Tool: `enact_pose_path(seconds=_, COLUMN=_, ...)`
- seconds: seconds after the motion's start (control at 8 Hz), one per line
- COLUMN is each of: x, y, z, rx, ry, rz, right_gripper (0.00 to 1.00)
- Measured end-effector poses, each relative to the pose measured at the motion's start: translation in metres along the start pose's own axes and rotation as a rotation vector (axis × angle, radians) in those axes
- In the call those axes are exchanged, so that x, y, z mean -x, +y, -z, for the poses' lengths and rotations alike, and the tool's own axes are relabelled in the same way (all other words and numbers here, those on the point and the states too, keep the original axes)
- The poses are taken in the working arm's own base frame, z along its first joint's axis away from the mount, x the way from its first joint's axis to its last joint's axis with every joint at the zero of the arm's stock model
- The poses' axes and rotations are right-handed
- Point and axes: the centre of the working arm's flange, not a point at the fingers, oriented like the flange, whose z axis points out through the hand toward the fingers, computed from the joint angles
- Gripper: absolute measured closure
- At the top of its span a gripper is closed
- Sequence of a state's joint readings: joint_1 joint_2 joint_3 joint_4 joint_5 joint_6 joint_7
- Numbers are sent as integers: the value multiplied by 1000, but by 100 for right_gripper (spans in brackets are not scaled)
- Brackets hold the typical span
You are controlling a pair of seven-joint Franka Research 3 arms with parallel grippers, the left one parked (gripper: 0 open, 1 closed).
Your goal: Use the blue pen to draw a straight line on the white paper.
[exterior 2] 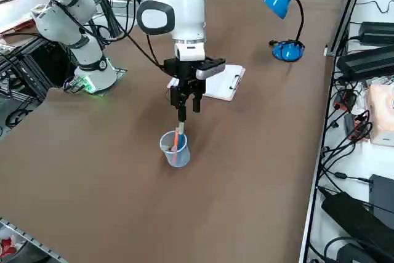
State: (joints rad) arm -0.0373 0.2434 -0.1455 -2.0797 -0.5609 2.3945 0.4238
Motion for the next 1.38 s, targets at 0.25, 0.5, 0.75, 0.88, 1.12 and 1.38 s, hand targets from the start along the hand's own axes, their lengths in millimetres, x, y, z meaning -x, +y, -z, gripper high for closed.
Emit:
enact_pose_path(seconds=0.25, x=3, y=1, z=-7, rx=1, ry=-13, rz=-10, right_gripper=24)
enact_pose_path(seconds=0.5, x=8, y=5, z=-17, rx=-7, ry=-12, rz=-15, right_gripper=26)
enact_pose_path(seconds=0.75, x=13, y=10, z=-26, rx=1, ry=-9, rz=-4, right_gripper=28)
enact_pose_path(seconds=0.88, x=14, y=13, z=-29, rx=3, ry=-11, rz=-6, right_gripper=29)
enact_pose_path(seconds=1.12, x=16, y=19, z=-33, rx=4, ry=-18, rz=-15, right_gripper=32)
enact_pose_path(seconds=1.38, x=20, y=18, z=-38, rx=-8, ry=-10, rz=-22, right_gripper=34)
